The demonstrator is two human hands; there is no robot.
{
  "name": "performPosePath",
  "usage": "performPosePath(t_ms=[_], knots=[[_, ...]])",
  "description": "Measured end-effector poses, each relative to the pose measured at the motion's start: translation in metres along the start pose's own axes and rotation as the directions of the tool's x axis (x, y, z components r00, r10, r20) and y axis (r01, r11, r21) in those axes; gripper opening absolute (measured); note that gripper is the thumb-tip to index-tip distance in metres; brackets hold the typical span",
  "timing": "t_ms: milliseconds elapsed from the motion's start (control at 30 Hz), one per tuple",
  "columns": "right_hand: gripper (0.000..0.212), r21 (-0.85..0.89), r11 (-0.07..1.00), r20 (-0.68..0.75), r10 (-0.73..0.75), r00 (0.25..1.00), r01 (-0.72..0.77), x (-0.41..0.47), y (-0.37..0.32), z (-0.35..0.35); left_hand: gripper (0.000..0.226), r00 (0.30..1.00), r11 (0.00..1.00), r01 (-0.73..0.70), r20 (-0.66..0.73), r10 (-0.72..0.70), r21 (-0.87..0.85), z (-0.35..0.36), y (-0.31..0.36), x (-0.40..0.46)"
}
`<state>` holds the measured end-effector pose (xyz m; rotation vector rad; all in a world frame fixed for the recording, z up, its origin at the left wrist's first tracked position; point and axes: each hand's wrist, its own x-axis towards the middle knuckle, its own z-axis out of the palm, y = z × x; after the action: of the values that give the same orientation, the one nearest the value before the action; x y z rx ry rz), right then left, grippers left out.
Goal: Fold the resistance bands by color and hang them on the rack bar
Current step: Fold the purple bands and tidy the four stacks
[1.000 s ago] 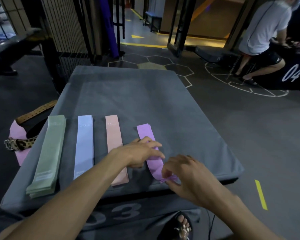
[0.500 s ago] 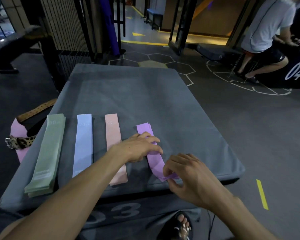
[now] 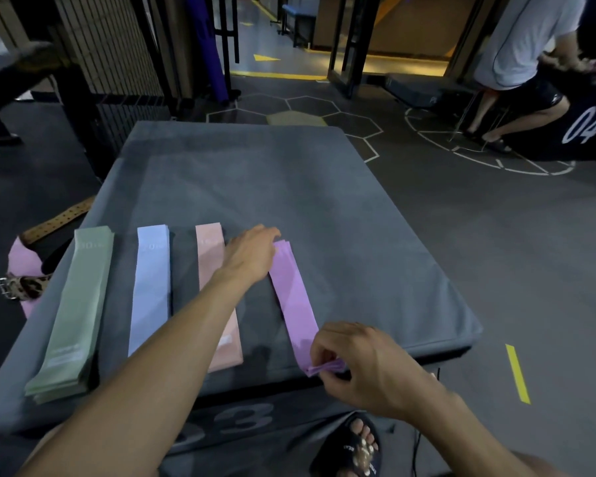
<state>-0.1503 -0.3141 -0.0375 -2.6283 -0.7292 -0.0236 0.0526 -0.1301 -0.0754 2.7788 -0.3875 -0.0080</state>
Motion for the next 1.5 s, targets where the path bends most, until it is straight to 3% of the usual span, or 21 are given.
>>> performPosePath(t_ms=[100,233,400,667,900,1100,1267,1500], knots=[[0.011,0.025,1.0,0.004,0.015,1.0,-0.015,-0.002,0.003,-0.001,0.017,0.996,1.0,0.02,-0.087,-0.02,0.008,0.0,0.002,0.005],[0.011,0.05,0.999,0.015,0.017,1.0,-0.018,0.0,0.004,-0.002,0.016,0.984,0.999,-0.007,-0.178,0.013,0.032,-0.001,0.006,0.008],[0.011,0.098,0.995,0.029,0.019,0.999,-0.022,0.003,0.006,-0.003,0.019,0.988,0.997,-0.018,-0.151,0.03,0.078,0.004,0.005,0.013],[0.012,0.131,0.991,0.039,0.009,0.999,-0.014,0.002,0.009,-0.002,0.017,0.97,0.999,-0.047,-0.239,0.048,0.007,0.004,0.012,0.016],[0.011,0.121,0.993,0.03,-0.003,1.0,0.0,0.001,0.004,-0.005,0.028,0.977,0.995,-0.074,-0.194,0.085,0.064,0.004,0.012,0.013],[0.012,0.073,0.997,0.031,-0.013,0.999,0.01,0.001,-0.003,-0.004,0.026,0.971,0.979,-0.199,-0.128,0.203,0.045,-0.002,0.016,-0.001],[0.012,0.013,1.0,0.025,-0.013,1.0,0.013,-0.001,-0.002,-0.002,0.013,0.844,0.851,-0.523,0.111,0.525,-0.047,0.001,0.024,-0.03],[0.012,-0.03,0.999,-0.044,-0.036,0.998,0.035,-0.005,-0.006,-0.005,0.017,0.831,0.837,-0.547,0.132,0.541,0.01,-0.002,0.021,-0.053]])
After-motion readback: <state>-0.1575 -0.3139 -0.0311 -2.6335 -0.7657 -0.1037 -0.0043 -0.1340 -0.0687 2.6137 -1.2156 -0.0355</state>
